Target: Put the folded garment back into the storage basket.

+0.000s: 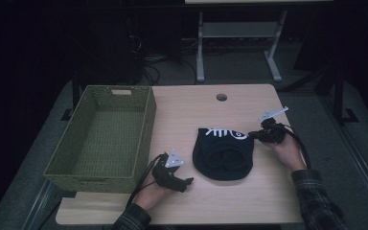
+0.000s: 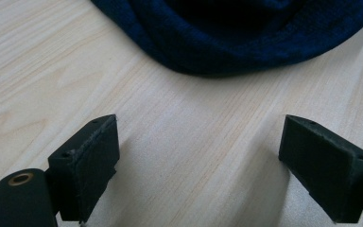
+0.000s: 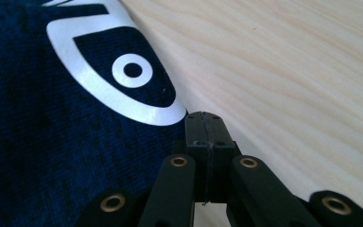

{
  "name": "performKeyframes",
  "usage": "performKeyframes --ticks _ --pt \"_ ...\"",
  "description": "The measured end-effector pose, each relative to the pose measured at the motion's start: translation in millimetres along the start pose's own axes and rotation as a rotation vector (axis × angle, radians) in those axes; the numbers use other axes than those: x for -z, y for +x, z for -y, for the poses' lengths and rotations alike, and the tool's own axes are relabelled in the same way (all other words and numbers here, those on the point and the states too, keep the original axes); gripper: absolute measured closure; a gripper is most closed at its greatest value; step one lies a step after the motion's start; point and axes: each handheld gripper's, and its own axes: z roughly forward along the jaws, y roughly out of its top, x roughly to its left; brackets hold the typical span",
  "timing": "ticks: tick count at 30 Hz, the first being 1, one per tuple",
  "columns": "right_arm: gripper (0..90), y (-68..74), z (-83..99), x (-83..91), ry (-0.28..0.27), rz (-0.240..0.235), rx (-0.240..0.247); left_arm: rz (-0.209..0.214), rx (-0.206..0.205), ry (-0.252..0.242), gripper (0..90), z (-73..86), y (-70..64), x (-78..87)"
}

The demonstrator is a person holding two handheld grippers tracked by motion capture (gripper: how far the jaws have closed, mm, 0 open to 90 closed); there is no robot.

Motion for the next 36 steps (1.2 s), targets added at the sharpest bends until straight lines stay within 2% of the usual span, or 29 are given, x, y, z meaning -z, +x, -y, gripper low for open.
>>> performKeyframes --ticks 9,20,27,35,36 --pt "90.0 13.4 16.3 10.3 -0.005 -0.021 0.008 0.0 0.001 -0.001 12.1 0.0 0.0 0.0" --pt "90.0 31.9 25.4 19.9 0.014 -0.038 0.049 0.0 0.002 -0.008 12.1 0.2 0.0 -0.5" --pt "90.0 45.0 34.3 25.8 0.017 -0.059 0.05 0.002 0.002 -0.005 12.1 0.5 0.0 -0.4" --pt "90.0 58.0 41.1 31.7 0.009 -0.075 0.06 0.002 -0.001 -0.002 12.1 0.4 0.3 -0.3" --pt "90.0 59.5 42.2 34.5 -0.014 -0.069 0.049 0.003 -0.001 -0.002 12.1 0.4 0.3 -0.3"
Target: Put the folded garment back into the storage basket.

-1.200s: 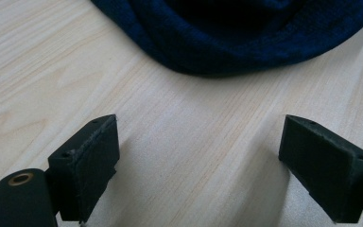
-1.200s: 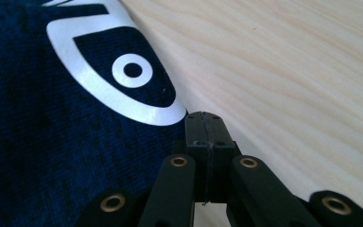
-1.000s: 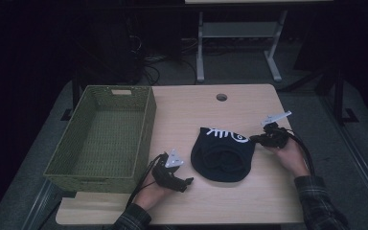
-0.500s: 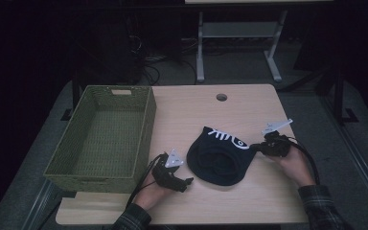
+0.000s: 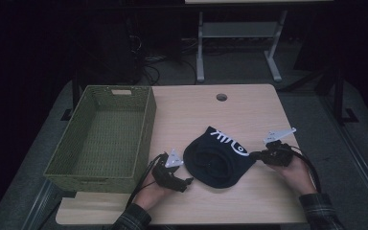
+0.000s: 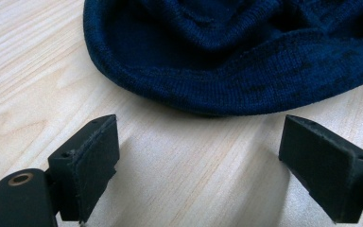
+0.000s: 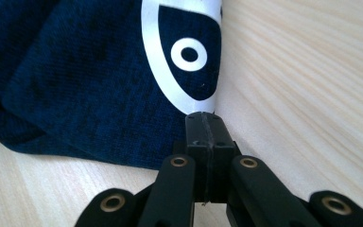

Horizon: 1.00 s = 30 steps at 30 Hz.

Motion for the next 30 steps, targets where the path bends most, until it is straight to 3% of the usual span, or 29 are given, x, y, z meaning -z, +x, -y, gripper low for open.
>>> performKeyframes --ticks 3,8,10,16,18,23,30 --pt "87.6 1.3 2.0 3.5 -0.011 0.018 -0.006 0.0 0.001 -0.001 12.1 0.0 -0.1 -0.1" --pt "64.9 5.7 8.3 12.8 -0.051 0.039 -0.05 0.0 0.003 -0.002 12.1 0.0 -0.2 -0.2" --pt "50.9 8.5 15.5 17.0 -0.074 0.07 -0.064 0.0 0.003 -0.002 12.1 0.1 -0.2 -0.2" --pt "36.8 11.8 30.1 19.7 -0.076 0.114 -0.09 0.001 0.003 -0.002 12.1 0.0 -0.2 -0.2" --pt "26.5 16.0 38.4 20.9 -0.094 0.156 -0.097 0.0 0.003 -0.002 12.1 0.0 -0.2 -0.2" --pt "17.1 18.9 48.8 17.8 -0.088 0.178 -0.114 0.001 0.003 -0.002 12.1 0.0 -0.2 -0.2" --pt "8.0 20.9 58.3 14.0 -0.086 0.2 -0.132 -0.015 0.014 0.051 12.7 -5.3 -1.1 1.4"
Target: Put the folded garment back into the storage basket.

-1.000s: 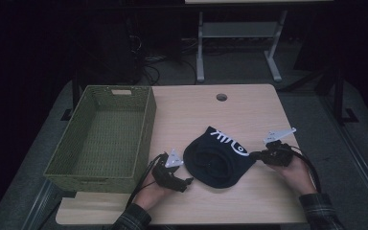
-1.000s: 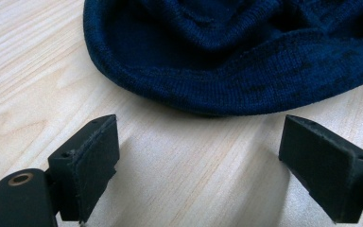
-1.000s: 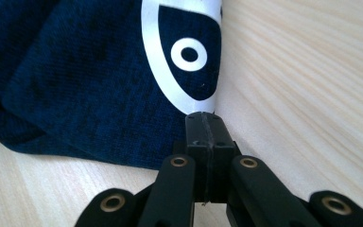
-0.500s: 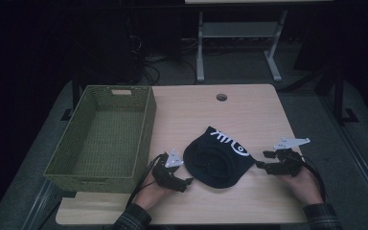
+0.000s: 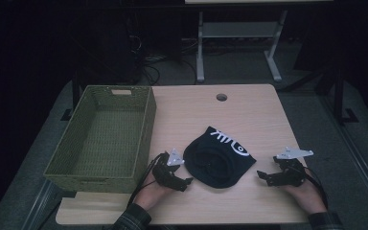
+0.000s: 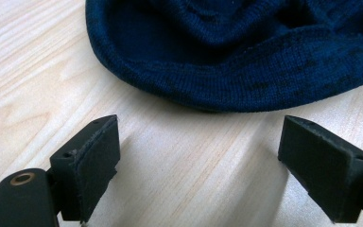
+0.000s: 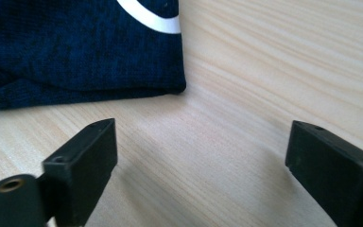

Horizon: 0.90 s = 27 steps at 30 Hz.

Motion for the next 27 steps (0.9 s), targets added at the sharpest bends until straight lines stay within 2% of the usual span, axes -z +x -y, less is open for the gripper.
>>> performKeyframes --ticks 4,6,15,27 --pt "6.6 0.7 1.6 -3.2 0.011 0.023 0.014 0.007 0.014 0.008 12.8 -3.5 -1.1 2.9" --pt "5.9 1.1 2.1 -3.1 0.011 0.027 0.006 0.008 0.029 0.012 12.8 -7.1 -1.8 6.5" --pt "4.6 1.3 1.9 -3.9 0.015 0.024 0.002 0.047 0.058 0.038 13.2 -25.3 -2.1 18.5" --pt "4.6 1.2 1.9 -3.9 0.015 0.024 0.002 0.093 0.021 0.064 13.6 -58.9 -7.4 15.5"
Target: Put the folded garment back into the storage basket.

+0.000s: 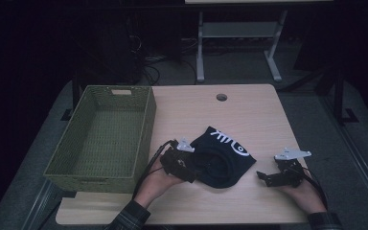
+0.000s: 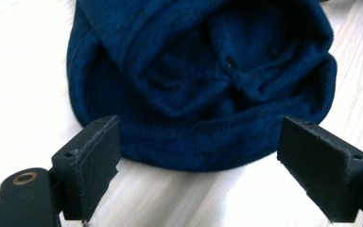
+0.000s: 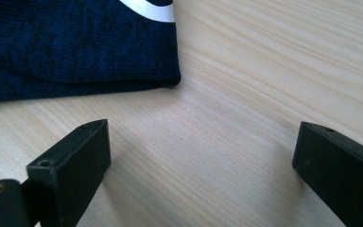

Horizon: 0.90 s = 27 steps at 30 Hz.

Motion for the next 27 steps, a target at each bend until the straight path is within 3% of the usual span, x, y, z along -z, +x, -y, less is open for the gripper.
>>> performKeyframes --ticks 15,27 --pt "4.6 0.0 0.0 0.0 0.0 0.0 -0.001 0.06 -0.06 0.044 16.7 -26.0 -7.2 -22.7" --pt "4.6 0.2 -0.1 -0.1 0.0 0.002 -0.004 0.082 -0.061 0.121 20.1 -24.3 -4.5 -53.6"
